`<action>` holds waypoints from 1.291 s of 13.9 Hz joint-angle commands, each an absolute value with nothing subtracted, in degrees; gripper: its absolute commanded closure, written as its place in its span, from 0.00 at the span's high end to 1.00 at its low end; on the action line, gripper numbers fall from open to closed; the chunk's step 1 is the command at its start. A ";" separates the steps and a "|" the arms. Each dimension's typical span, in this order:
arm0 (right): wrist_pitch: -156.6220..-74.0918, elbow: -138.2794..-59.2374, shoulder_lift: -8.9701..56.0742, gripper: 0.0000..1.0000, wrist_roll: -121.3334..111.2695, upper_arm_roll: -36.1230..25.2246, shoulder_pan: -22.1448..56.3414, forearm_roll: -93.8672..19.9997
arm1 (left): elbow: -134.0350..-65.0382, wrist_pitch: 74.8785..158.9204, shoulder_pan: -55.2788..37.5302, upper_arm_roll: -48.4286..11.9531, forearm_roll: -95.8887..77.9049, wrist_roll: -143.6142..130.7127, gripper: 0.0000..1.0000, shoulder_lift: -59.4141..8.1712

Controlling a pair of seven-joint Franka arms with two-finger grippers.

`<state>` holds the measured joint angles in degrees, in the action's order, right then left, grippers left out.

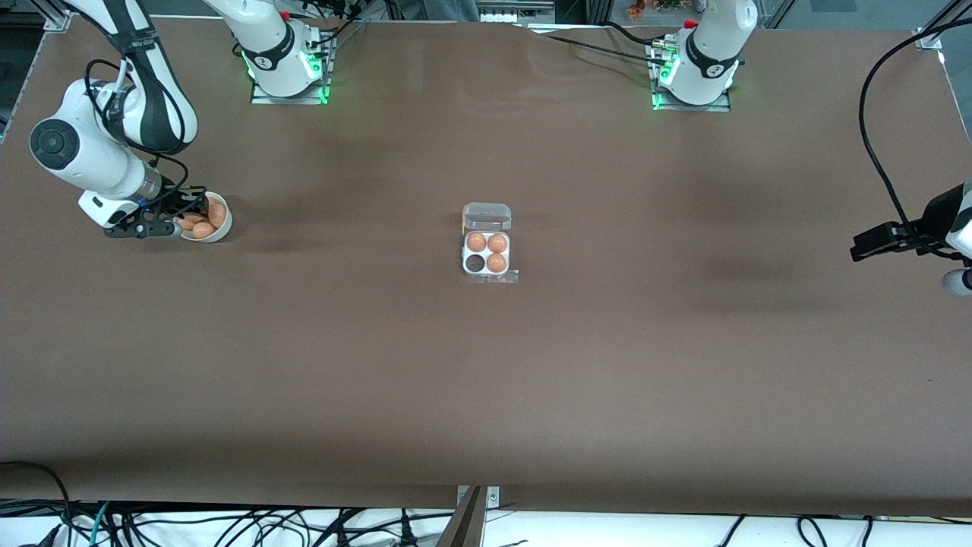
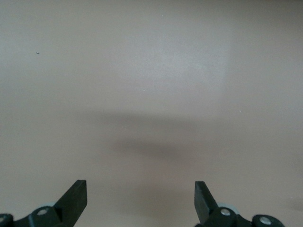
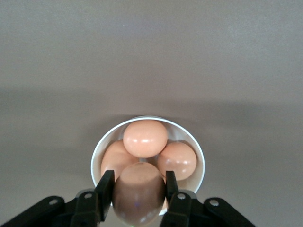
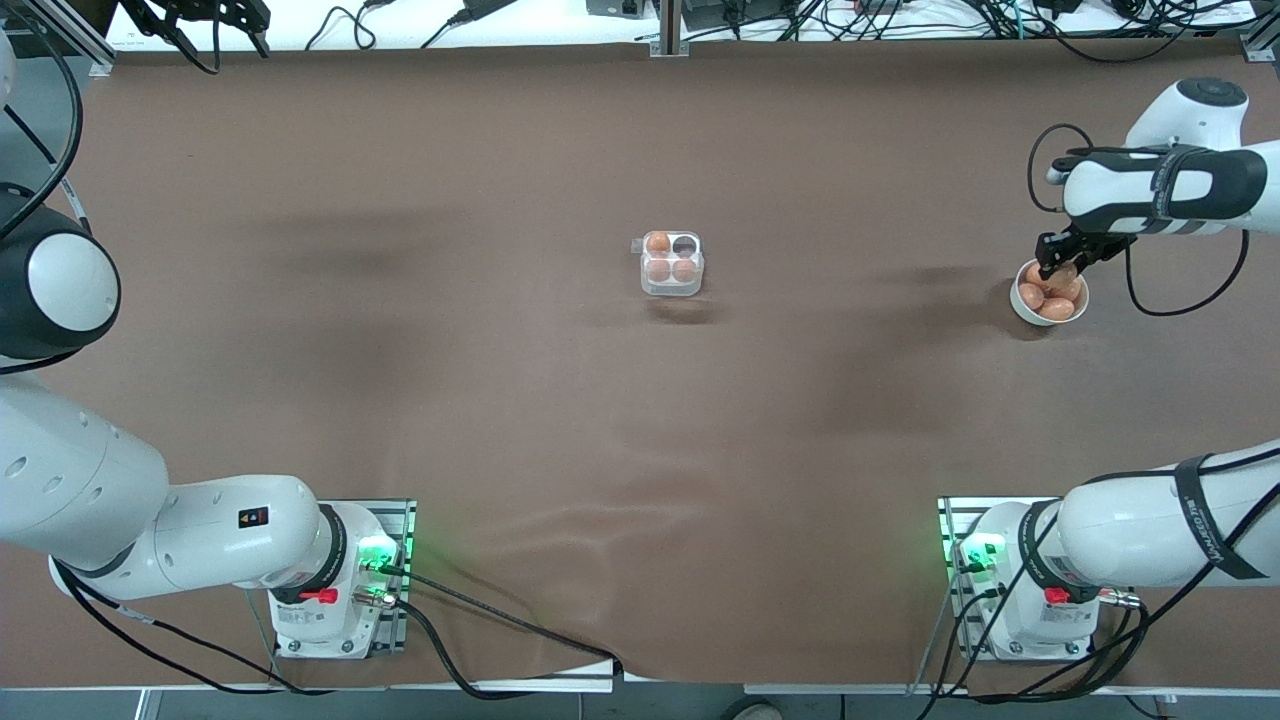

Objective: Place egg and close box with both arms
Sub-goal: 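Close the right gripper on one brown egg and lift it, then carry the egg with the right gripper over the carton's empty cup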

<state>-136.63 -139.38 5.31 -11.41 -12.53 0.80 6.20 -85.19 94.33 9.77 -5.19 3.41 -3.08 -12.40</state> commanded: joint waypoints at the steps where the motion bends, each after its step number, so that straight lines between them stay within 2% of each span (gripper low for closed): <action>1: -130.45 -135.72 4.48 0.30 -9.15 -10.90 0.70 5.71 | -84.20 93.16 9.84 -5.19 3.25 -2.64 1.00 -12.30; 5: -118.33 -126.59 5.27 0.30 -3.19 -4.59 0.70 5.54 | -84.20 93.16 9.76 -5.36 3.16 -2.72 1.00 -12.30; 8: -112.34 -120.08 7.81 0.30 5.42 1.21 1.84 5.45 | -84.20 93.16 9.76 -5.36 3.16 -2.72 1.00 -12.30; 12: -107.76 -110.50 13.78 0.30 18.33 6.85 7.10 0.62 | -84.20 93.16 9.76 -5.45 3.16 -2.81 1.00 -12.30; 18: -107.75 -93.81 27.31 0.30 37.67 7.12 19.49 -6.23 | -84.20 93.16 9.76 -5.45 3.25 -2.81 1.00 -12.30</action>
